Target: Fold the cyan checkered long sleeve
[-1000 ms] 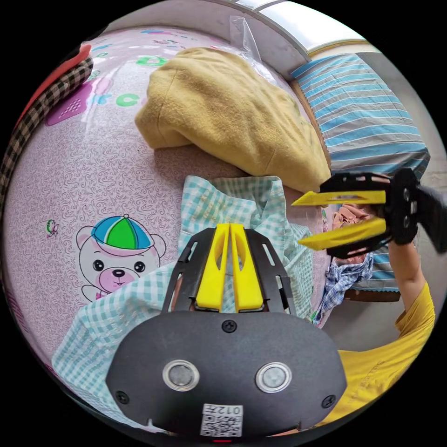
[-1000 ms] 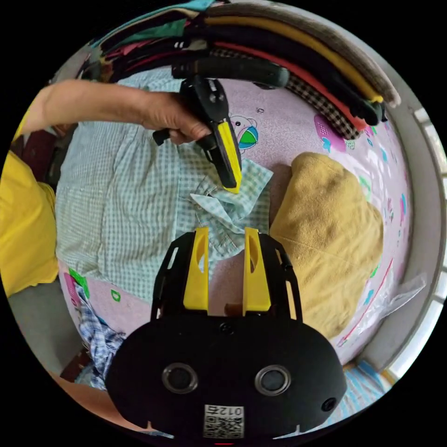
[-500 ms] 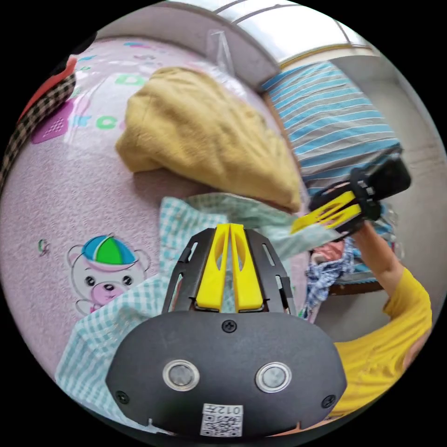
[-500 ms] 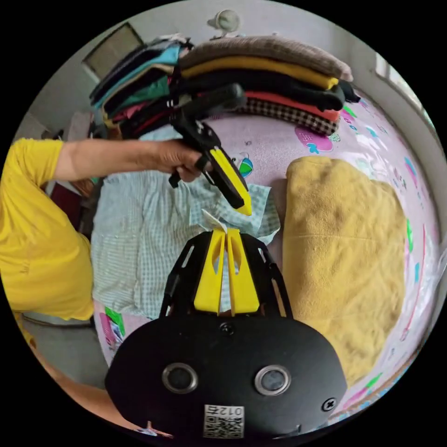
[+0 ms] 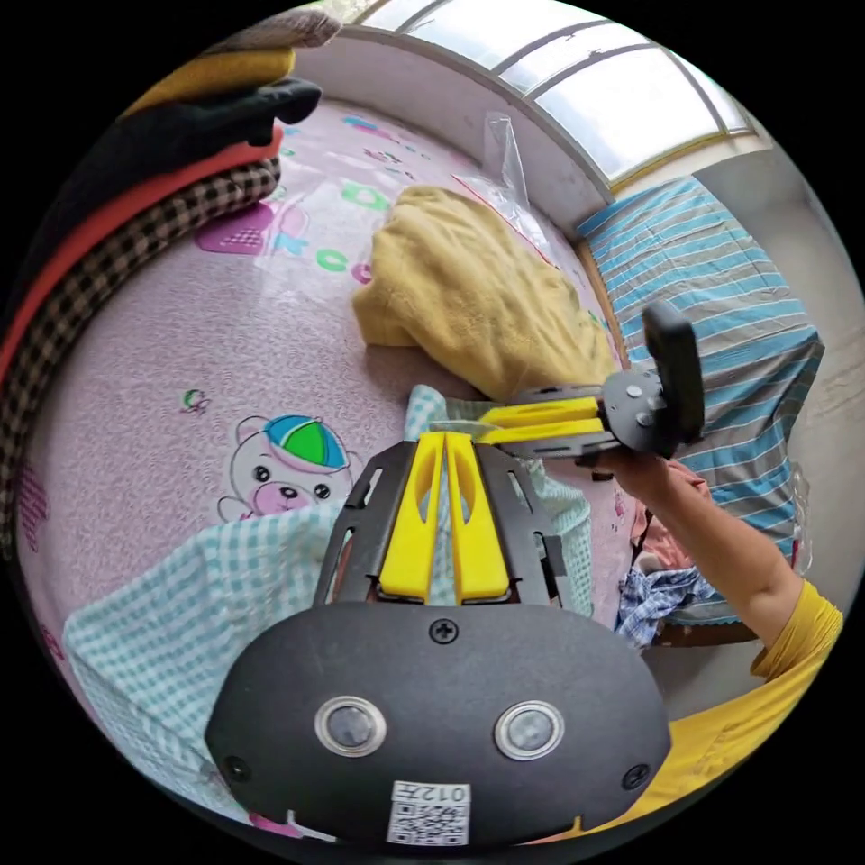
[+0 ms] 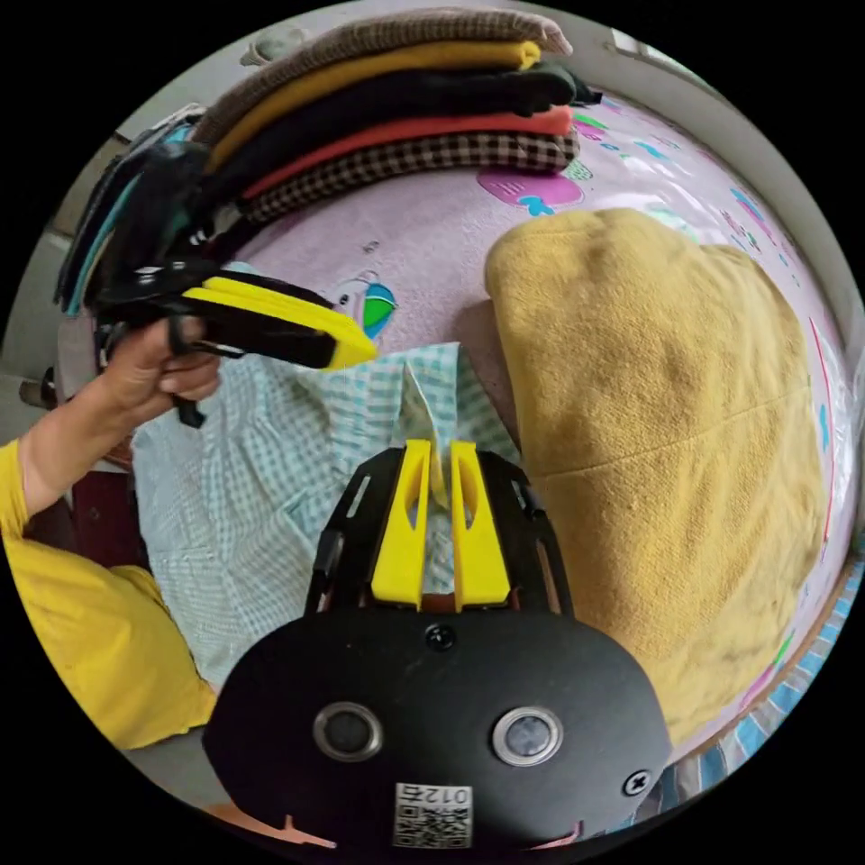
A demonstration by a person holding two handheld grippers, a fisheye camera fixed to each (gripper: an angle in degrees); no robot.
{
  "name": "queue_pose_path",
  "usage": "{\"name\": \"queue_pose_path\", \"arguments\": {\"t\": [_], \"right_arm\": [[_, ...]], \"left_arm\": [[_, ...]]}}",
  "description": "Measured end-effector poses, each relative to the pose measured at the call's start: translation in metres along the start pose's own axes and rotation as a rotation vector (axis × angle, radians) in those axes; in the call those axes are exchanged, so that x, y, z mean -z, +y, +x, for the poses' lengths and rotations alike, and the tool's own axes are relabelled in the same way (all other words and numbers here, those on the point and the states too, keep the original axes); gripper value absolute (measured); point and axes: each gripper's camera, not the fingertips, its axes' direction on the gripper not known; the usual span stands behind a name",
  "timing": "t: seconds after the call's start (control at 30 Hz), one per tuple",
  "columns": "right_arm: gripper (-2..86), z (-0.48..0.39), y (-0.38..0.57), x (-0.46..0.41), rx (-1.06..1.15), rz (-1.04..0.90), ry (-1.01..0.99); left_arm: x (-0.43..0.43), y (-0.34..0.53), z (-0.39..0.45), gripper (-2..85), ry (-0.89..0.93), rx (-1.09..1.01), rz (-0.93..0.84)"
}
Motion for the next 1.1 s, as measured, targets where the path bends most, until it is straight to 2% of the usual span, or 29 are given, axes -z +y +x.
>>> {"name": "queue_pose_path", "arguments": {"t": [0.07,0.1,0.2,0.23,0.37,0.67,0.87,1.0,1.1], "right_arm": [[6.6,-0.001,0.001,-0.013,-0.012,-0.068,0.145],[6.9,-0.004,0.004,-0.010,0.000,-0.061,0.154],[7.2,-0.012,0.026,0.024,0.017,0.015,0.213],[6.7,-0.013,0.044,0.047,-0.002,0.092,0.220],[3.7,-0.013,0.143,0.112,-0.141,0.318,0.065],[1.1,-0.065,0.357,0.097,-0.545,0.382,-0.168],[0.9,-0.096,0.428,0.077,-0.720,0.409,-0.242],[0.8,-0.101,0.445,0.066,-0.768,0.377,-0.245],[0.8,-0.102,0.451,0.066,-0.789,0.375,-0.229]], "left_arm": [[0.018,0.018,0.012,0.7,-0.100,-0.020,-0.033],[0.023,0.023,0.014,0.7,-0.124,-0.020,-0.039],[0.048,0.063,0.013,1.1,-0.179,0.014,-0.063],[0.058,0.081,0.012,1.4,-0.172,0.032,-0.068],[0.075,0.138,0.020,3.0,-0.237,0.077,-0.121],[0.051,0.139,0.060,3.9,-0.334,0.103,-0.202],[0.047,0.118,0.106,3.2,-0.420,0.063,-0.223],[0.048,0.104,0.134,2.2,-0.413,0.045,-0.229],[0.045,0.093,0.157,0.8,-0.475,0.018,-0.249]]}}
